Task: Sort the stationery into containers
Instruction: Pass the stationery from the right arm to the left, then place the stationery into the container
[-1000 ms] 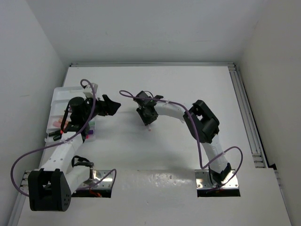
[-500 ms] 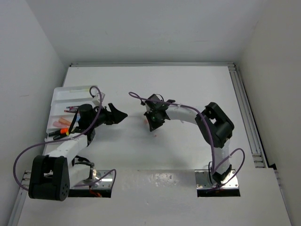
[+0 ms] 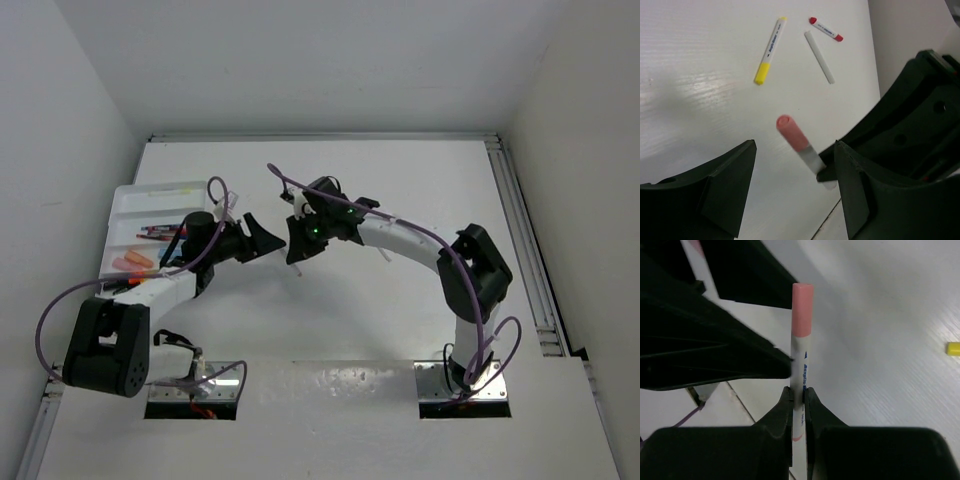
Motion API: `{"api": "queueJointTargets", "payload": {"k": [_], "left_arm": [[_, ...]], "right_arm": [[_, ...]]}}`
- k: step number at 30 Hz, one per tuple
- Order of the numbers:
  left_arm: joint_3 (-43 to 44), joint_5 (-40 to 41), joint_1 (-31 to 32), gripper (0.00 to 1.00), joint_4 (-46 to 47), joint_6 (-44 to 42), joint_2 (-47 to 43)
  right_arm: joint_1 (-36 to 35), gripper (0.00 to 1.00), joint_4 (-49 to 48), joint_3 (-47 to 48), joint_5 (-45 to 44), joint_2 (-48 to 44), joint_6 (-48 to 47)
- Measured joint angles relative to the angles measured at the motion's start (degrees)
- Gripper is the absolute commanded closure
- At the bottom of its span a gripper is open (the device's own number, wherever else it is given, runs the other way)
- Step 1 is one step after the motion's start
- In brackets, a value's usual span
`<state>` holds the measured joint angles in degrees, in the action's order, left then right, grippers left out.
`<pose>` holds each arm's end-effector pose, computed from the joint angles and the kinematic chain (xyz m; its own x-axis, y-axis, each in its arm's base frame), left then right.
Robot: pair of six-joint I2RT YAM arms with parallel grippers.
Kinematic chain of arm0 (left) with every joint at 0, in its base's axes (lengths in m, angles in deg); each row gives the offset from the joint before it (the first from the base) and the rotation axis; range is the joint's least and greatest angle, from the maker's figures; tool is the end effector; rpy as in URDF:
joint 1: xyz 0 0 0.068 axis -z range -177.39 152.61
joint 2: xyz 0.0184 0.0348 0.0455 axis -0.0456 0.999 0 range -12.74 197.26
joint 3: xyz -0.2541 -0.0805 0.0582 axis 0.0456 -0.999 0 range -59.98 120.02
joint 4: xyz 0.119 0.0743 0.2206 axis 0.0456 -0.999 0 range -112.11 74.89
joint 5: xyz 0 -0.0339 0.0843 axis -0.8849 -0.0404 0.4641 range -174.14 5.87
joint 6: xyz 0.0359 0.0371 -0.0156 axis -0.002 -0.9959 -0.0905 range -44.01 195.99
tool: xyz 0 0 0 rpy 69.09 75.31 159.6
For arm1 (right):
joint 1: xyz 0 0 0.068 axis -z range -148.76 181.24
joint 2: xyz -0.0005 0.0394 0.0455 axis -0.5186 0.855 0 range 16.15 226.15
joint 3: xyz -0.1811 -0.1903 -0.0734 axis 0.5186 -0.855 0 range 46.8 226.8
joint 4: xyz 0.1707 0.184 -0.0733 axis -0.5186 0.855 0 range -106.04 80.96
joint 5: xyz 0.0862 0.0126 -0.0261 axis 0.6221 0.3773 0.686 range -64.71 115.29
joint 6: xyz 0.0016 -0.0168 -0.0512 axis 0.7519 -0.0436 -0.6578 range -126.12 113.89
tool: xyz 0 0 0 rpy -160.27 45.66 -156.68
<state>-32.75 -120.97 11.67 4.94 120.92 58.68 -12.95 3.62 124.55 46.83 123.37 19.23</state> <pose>0.2404 -0.0599 0.1941 -0.7565 -0.4519 -0.4728 0.1864 0.5440 -0.8181 0.2856 0.2960 0.2163 -0.8413 -0.2625 -0.4726 -0.5096 0.6769 0.5311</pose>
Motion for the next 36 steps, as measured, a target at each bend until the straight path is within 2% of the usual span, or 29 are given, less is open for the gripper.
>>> {"api": "queueJointTargets", "payload": {"k": [4, 7, 10, 13, 14, 15, 17, 18, 19, 22, 28, 32, 36], "left_arm": [[1.60, -0.04, 0.61, 0.32, 0.76, 1.88, 2.01], [1.88, -0.28, 1.68, 0.40, 1.16, 2.99, 3.06], [1.88, -0.94, 2.56, 0.51, 1.29, 3.98, 3.48], [1.88, -1.62, 2.56, 0.67, 1.42, 4.96, 3.48], [1.90, -1.79, 2.51, 0.78, 1.57, 5.53, 3.48], [2.32, -2.38, 2.45, 0.82, 1.88, 6.36, 3.48], [3.93, -3.56, 2.49, 0.93, 1.38, 5.79, 3.48], [4.81, -3.91, 2.19, 0.96, 0.55, 5.14, 3.54], [6.03, -4.28, 1.75, 1.00, -0.90, 3.98, 3.67], [13.42, -5.79, -1.07, 1.00, -8.55, -3.82, 6.38], [36.46, -5.46, -9.90, 0.98, -28.61, -28.81, 14.71], [56.85, -0.76, -13.66, 0.97, -41.77, -50.51, 21.77], [76.91, 2.62, -15.21, 0.97, -53.72, -71.30, 32.13]], "right_arm": [[-1.16, 1.00, 0.07, 0.85, 1.33, 0.00, 0.42], [-1.81, 1.00, 0.28, 1.05, 1.70, 0.00, 0.52], [-2.12, 1.00, 0.52, 1.70, 1.75, 0.00, 0.63], [-2.10, 1.00, 0.90, 3.23, 1.38, 0.00, 0.57], [-2.08, 1.00, 1.25, 3.74, 1.25, 0.00, 0.46], [-2.08, 0.98, 1.44, 3.98, 0.98, 0.00, 0.31], [-2.05, 0.86, 1.51, 4.31, 0.59, 0.09, 0.17], [-1.68, 0.69, 1.68, 4.79, 0.76, 0.07, 0.15], [-1.27, 0.63, 1.42, 5.05, 1.18, 0.07, 0.28], [1.36, 0.51, 1.84, 5.03, 2.34, -0.55, 0.26], [13.18, 0.50, 3.17, 1.46, 6.25, -5.20, 0.39], [20.96, 0.50, 4.68, -0.83, 8.22, -7.50, -0.24], [24.37, 0.51, 6.62, -3.23, 9.68, -8.28, -1.36]]}}
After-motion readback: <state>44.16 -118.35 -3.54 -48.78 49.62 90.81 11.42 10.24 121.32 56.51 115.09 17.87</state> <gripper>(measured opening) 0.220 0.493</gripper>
